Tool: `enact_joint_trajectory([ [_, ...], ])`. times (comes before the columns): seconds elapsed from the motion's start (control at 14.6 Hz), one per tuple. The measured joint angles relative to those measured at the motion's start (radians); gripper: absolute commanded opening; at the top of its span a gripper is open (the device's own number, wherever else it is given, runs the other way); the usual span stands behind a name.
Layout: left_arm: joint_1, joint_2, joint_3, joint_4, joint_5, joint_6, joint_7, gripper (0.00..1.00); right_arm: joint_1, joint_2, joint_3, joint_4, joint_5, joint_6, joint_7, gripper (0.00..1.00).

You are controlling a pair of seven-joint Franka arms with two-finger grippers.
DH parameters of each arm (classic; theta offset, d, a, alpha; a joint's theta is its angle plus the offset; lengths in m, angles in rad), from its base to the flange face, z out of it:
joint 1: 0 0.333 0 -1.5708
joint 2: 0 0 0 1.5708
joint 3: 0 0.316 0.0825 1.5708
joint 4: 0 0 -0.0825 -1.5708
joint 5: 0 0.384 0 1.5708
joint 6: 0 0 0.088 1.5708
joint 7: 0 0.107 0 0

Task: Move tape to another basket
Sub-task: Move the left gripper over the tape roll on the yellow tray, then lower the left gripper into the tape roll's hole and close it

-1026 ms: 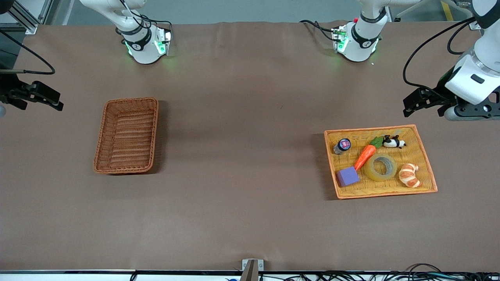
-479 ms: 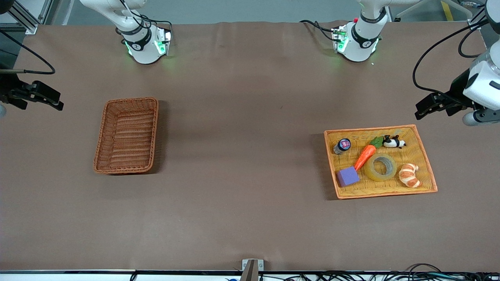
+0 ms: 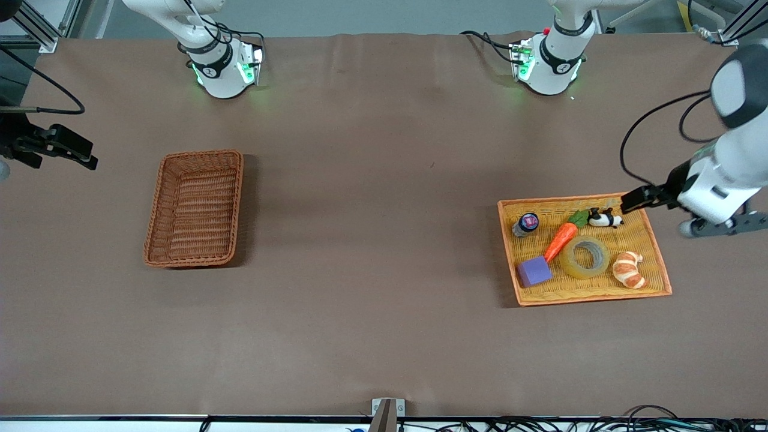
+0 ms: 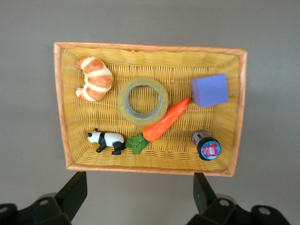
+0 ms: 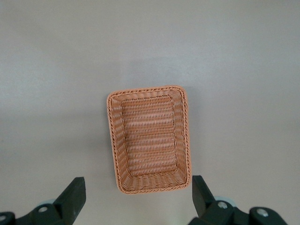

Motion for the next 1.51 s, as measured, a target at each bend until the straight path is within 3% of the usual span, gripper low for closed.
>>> enact_joint_trajectory([
  [0.34, 0.063, 0.117, 0.001, -0.086, 0.0, 0.188, 0.127, 1.0, 0.0, 0.0, -0.001, 0.0, 0.0, -0.001, 0.0, 1.0],
  [0.96, 0.098, 0.352, 0.001, -0.099, 0.002, 0.444, 0.14, 0.97, 0.0, 0.0, -0.001, 0.0, 0.0, -0.006, 0.0, 1.0],
  [1.09, 0.098, 0.401, 0.001, -0.1, 0.012, 0.482, 0.14, 0.83, 0.0, 0.0, -0.001, 0.0, 0.0, -0.006, 0.0, 1.0],
  [1.3, 0.097, 0.442, 0.0, -0.099, 0.015, 0.504, 0.14, 0.23, 0.0, 0.0, -0.001, 0.0, 0.0, -0.007, 0.0, 1.0],
  [1.44, 0.095, 0.441, -0.001, -0.096, 0.016, 0.504, 0.14, 0.03, 0.0, 0.0, -0.001, 0.0, 0.0, -0.007, 0.0, 1.0],
  [1.51, 0.096, 0.439, -0.001, -0.092, 0.018, 0.504, 0.14, 0.0, 0.0, 0.0, -0.001, 0.0, 0.0, -0.007, 0.0, 1.0],
])
